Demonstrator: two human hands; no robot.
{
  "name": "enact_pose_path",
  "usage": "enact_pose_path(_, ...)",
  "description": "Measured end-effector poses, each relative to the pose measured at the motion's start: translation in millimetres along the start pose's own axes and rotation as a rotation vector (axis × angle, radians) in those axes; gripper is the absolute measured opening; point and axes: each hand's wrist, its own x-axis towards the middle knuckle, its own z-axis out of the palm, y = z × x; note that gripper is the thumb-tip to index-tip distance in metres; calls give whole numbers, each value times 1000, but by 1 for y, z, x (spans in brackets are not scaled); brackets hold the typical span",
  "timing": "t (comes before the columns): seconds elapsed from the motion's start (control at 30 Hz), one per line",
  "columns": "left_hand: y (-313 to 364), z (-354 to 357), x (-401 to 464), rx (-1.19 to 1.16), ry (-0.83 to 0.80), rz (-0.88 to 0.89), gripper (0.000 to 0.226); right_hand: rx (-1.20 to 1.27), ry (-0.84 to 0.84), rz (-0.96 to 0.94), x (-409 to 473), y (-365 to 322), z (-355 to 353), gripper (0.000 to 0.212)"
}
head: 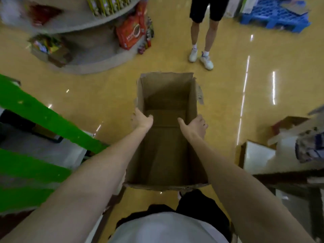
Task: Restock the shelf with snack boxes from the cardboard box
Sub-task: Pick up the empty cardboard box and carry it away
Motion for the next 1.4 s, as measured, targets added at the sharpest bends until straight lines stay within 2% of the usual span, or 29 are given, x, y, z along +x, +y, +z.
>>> enact_pose_path(0.17, 62, -3, 60, -25, 80, -138, 71, -102, -117, -99, 99, -53, -21, 93)
enact_pose_path(0.27, 80, -12, 92, -32, 164, -195, 63, -182, -186, -182, 141, -94, -21, 92)
enact_pose_path(0.4, 87, -30, 144, -182, 224, -283, 62, -277, -241, -291, 192, -156, -3, 85)
enact_pose_path(0.57, 64, -51, 217, -360, 321, -422, 68, -373, -289, -404, 236, -238, 54, 86)
enact_pose_path(0.7, 47, -79, 277, -467, 370, -545, 60, -474, -372, -520, 263, -309, 111, 87)
enact_pose_path(0.87, 30, -118, 339, -568, 453, -649, 60, -534, -448, -566, 290, -388, 173, 88)
enact_pose_path(1.1, 20, -179, 390, -472, 576, -778, 65, -560, -562, -673, 307, -477, 249, 93)
enact_pose_path(1.4, -51, -202, 485, -551, 643, -979, 81, -629, -756, -708, 335, -557, 373, 96)
